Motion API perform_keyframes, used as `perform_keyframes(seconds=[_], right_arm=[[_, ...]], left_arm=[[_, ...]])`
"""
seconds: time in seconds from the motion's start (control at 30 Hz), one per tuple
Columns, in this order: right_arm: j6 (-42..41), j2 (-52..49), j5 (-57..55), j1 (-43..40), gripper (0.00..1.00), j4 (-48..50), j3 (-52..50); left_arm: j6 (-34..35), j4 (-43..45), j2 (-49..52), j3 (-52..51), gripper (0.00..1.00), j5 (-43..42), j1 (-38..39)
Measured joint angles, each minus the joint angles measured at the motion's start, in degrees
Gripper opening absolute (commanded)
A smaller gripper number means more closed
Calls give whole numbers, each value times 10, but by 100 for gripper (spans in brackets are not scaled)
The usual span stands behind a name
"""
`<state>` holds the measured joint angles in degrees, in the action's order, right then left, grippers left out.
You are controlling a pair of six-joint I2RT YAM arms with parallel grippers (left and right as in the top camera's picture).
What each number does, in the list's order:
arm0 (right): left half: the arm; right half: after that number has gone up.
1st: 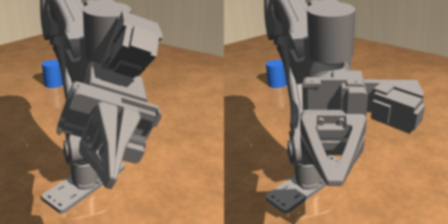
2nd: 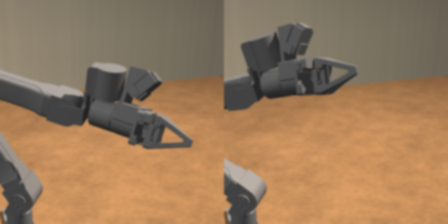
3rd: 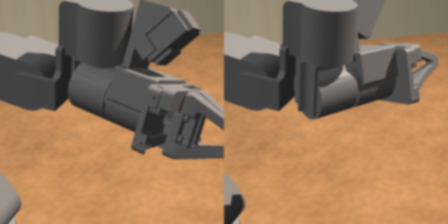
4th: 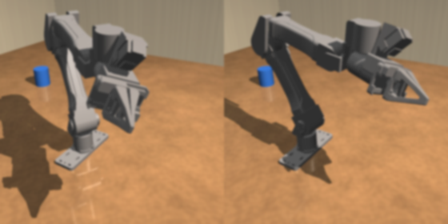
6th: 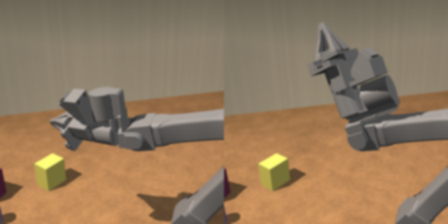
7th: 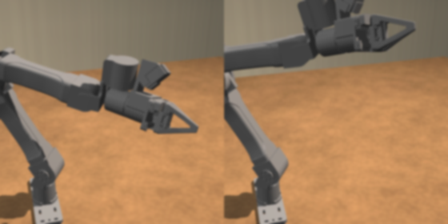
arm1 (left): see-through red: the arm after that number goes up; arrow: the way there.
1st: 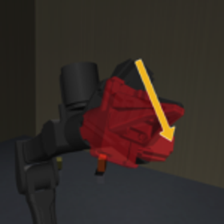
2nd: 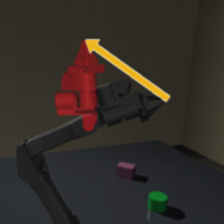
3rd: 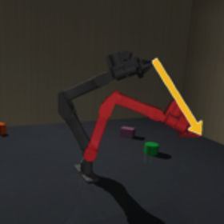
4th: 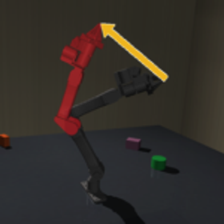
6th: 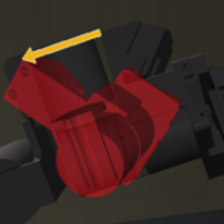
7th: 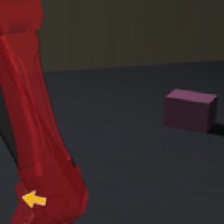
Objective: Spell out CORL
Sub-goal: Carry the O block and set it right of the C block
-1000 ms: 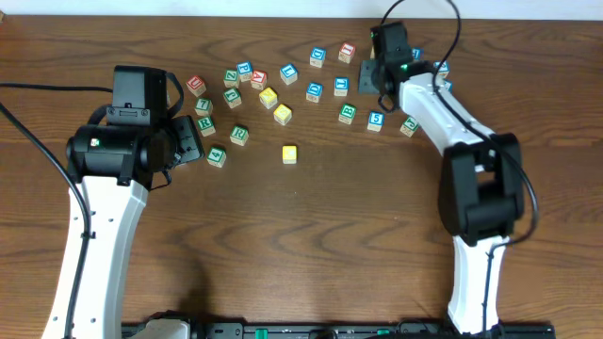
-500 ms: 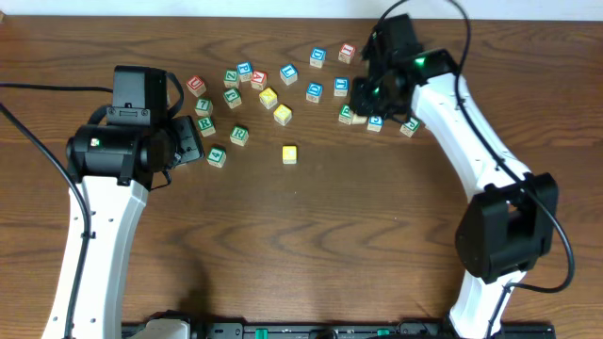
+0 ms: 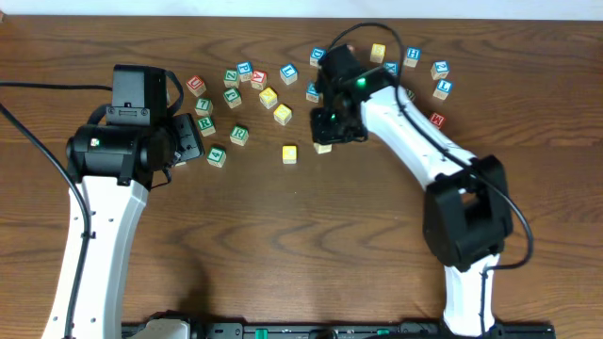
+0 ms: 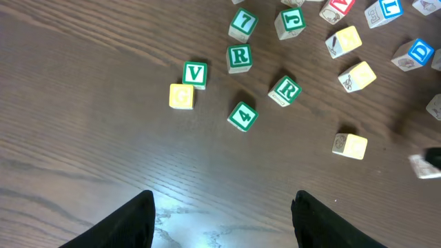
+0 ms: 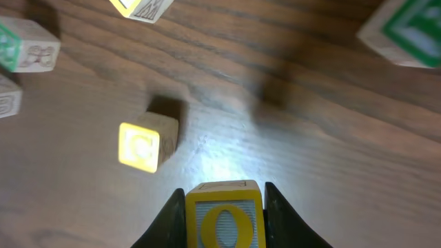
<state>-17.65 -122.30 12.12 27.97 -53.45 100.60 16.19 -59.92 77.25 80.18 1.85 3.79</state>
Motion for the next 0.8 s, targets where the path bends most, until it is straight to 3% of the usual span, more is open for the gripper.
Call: perform_keyframes(seconds=[0.37, 0.8], right_arm=[[-19, -50, -29, 38, 16, 38, -5], [-70, -50, -109, 68, 22, 62, -13]], left_arm=[[0, 3, 0, 0, 63, 0, 0], [0, 3, 0, 0, 63, 0, 0]])
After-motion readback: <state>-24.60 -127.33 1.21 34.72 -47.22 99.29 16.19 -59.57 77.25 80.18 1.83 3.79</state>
